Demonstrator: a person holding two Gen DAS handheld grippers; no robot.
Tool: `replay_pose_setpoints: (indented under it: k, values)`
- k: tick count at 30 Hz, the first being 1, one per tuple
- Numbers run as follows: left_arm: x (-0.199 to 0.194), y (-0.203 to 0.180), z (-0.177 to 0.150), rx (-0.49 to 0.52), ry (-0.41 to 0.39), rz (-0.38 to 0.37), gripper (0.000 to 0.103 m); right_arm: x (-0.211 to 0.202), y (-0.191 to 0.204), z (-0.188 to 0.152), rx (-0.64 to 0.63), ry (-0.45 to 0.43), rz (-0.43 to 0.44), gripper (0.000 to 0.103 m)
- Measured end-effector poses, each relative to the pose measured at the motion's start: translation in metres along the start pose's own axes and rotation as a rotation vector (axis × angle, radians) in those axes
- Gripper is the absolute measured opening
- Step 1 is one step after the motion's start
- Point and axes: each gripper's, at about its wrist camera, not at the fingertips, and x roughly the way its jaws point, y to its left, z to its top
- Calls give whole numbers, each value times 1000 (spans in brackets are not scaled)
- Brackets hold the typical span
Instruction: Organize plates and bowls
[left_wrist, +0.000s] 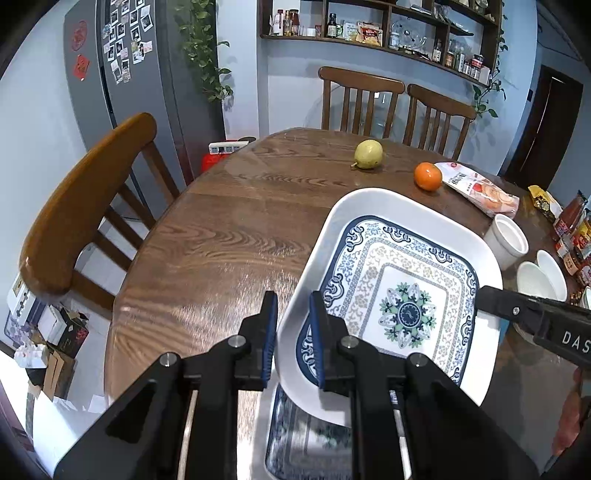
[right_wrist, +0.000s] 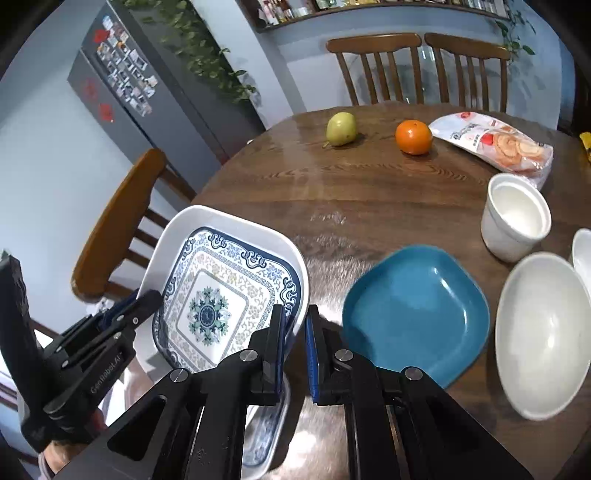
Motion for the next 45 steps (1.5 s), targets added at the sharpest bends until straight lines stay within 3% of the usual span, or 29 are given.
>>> replay_pose_setpoints:
  k: [11,20,37,43,44,45]
  values:
    - [-14,9,-39,-21,33,25,15,-7,9,-37,-13,50,25,12]
    - [-9,21,-63,-49,86,70,15,18,20,-55,-54,133,21,12]
    - [10,27,-86,-65,183,113,15,56,27,-66,-85,234,-4,12]
    - [8,27,-89,-66,194,91,18,55,30,-65,-88,216,-30,12]
    - [6,26,-89,-65,190,92,23,52,30,-65,-91,209,-38,12]
    - [4,27,-88,-65,183,93,35,49,29,-64,-93,200,-44,17]
